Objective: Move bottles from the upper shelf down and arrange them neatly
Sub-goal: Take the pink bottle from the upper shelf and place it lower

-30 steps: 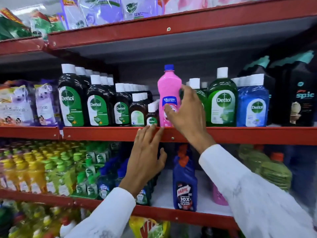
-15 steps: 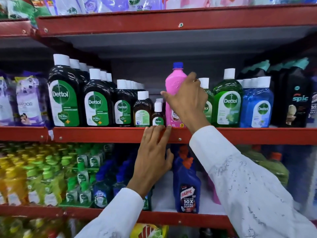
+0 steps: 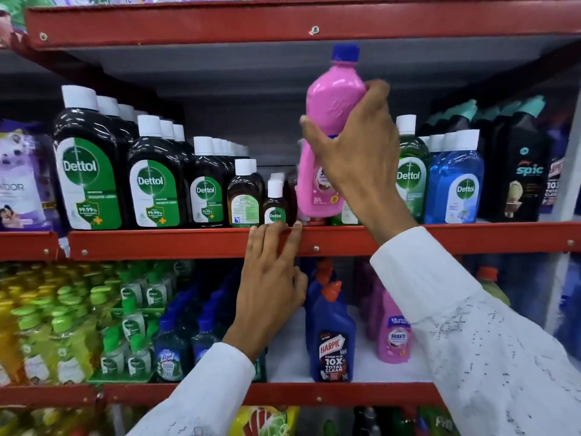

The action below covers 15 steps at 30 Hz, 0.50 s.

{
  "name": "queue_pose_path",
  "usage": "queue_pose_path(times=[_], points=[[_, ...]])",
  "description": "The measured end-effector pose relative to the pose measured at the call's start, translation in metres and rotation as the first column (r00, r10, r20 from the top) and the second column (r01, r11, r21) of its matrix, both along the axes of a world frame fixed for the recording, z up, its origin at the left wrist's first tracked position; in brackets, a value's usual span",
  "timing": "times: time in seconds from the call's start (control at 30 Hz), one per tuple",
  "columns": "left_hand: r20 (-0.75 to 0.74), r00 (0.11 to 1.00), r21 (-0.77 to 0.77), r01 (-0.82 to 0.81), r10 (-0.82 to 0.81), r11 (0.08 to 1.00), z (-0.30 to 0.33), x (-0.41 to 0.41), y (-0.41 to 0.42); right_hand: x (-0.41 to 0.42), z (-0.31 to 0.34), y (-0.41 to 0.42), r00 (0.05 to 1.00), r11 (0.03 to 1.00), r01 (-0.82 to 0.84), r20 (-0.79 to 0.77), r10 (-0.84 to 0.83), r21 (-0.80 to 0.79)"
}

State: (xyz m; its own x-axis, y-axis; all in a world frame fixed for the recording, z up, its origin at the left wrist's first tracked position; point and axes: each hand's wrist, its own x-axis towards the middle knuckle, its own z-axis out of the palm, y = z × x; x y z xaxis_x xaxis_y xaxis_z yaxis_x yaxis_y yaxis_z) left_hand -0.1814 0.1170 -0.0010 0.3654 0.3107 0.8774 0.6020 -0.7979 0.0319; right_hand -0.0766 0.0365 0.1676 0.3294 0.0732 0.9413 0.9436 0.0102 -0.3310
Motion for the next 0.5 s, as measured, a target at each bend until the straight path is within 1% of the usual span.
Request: queue_pose_path(times=[0.1,0.17,0.23,0.37,0.5], points=[[0.021,0.999,-0.041,-0.029,0.029,0.999,-0.001,0.008,-0.008,0.003,0.001,-0.027,1.0,1.0,-0.012,0.007,0.012,0.019],[0.026,0.999,-0.049,-0.04,0.041,0.998,-0.002,0.015,-0.015,0.008,-0.004,-0.045,1.0,1.0,-0.024,0.004,0.024,0.002],[0.011,1.0,-0.042,-0.019,0.019,0.999,-0.003,0.024,-0.022,0.015,-0.015,-0.063,0.999,0.999,-0.034,-0.007,0.034,-0.025],[0.012,0.999,-0.006,0.05,-0.05,0.999,-0.005,0.049,-0.033,0.033,-0.051,-0.095,0.995,0.995,-0.06,-0.082,0.054,-0.08],[0.003,0.999,0.055,0.042,-0.042,0.998,-0.007,0.071,-0.034,0.054,-0.097,-0.118,0.988,0.987,-0.082,-0.144,0.062,-0.14]])
